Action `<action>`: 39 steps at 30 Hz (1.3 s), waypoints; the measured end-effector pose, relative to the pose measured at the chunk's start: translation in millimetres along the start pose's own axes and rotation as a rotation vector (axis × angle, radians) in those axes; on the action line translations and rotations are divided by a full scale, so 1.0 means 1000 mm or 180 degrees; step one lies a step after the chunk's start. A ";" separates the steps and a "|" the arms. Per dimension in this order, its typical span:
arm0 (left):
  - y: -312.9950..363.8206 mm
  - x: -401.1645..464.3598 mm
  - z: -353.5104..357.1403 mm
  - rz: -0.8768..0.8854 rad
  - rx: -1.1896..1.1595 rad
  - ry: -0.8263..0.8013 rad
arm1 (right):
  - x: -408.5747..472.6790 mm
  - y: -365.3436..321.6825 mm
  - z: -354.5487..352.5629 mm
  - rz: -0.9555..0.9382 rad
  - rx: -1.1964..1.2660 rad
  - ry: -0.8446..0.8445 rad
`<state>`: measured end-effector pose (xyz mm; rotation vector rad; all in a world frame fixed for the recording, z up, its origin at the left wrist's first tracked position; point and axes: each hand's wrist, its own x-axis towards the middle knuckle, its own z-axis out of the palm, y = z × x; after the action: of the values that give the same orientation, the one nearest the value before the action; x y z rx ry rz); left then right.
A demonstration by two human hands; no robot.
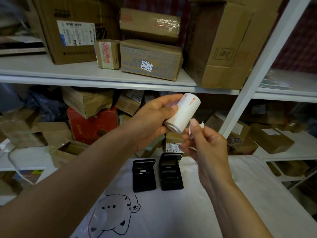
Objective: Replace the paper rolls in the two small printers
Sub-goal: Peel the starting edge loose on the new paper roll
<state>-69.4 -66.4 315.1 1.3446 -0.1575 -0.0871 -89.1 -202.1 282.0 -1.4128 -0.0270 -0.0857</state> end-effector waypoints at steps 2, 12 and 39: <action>0.000 -0.001 0.001 0.0080 0.0021 0.0058 | 0.000 0.000 0.001 -0.0015 -0.0033 -0.0041; 0.003 -0.008 0.001 0.0156 0.0064 -0.0179 | 0.001 -0.005 -0.004 -0.0077 -0.0132 0.0034; -0.003 -0.006 -0.001 0.0358 -0.0200 -0.0651 | -0.009 -0.021 0.004 -0.0427 0.0113 0.0130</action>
<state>-75.3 -65.3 311.1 1.2604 -0.3997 -0.1337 -99.5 -200.8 302.8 -1.3725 -0.0892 -0.2241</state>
